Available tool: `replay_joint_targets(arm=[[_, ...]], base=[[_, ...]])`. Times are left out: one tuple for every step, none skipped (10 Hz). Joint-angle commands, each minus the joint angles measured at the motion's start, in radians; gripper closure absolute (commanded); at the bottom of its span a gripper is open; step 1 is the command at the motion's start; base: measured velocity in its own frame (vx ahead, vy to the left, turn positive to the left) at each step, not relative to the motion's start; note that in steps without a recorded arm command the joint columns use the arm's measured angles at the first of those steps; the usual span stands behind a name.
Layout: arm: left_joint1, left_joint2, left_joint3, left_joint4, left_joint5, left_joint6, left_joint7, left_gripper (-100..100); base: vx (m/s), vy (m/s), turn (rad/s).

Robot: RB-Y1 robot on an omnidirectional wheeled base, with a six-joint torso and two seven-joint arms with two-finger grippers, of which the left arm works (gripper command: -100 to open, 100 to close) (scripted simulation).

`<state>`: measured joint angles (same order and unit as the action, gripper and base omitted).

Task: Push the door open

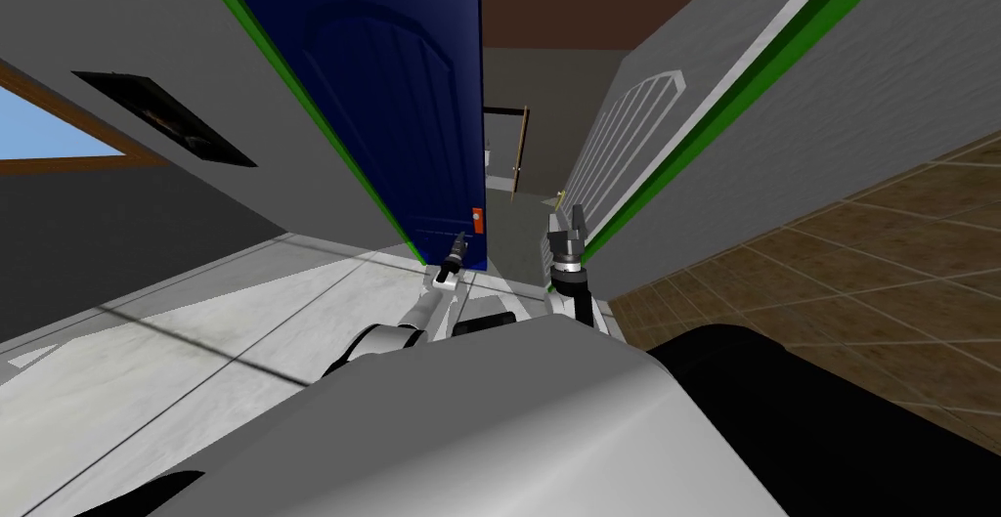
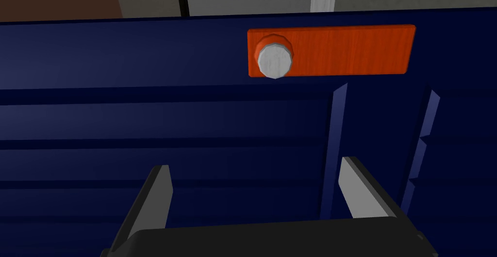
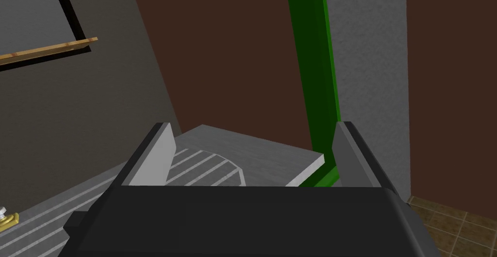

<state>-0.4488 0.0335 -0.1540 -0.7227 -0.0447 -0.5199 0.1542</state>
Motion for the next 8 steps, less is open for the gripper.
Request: replay_joint_targets(arm=[[-0.021,-0.006,-0.002,0.035,0.001,0.000,0.002,-100],[-0.032,-0.009,-0.003,0.053,0.001,0.001,0.003,-100],[-0.051,-0.015,-0.005,0.084,0.001,0.004,0.006,-100],[-0.067,-0.020,-0.007,0.109,0.002,0.006,0.007,-100],[-0.084,-0.026,-0.009,0.137,0.002,0.008,0.010,-100],[-0.088,-0.028,-0.010,0.143,0.002,0.009,0.010,-100],[-0.096,-0.031,-0.011,0.156,0.002,0.010,0.011,-100],[-0.090,-0.028,-0.011,0.143,0.002,0.012,0.012,-100]], base=[[0.065,0.082,-0.036],[0.068,0.066,-0.041],[0.083,0.085,-0.059],[0.084,0.120,-0.069],[0.101,0.142,-0.073],[0.076,0.086,-0.034],[0.053,0.058,-0.009],[0.025,0.030,-0.004]])
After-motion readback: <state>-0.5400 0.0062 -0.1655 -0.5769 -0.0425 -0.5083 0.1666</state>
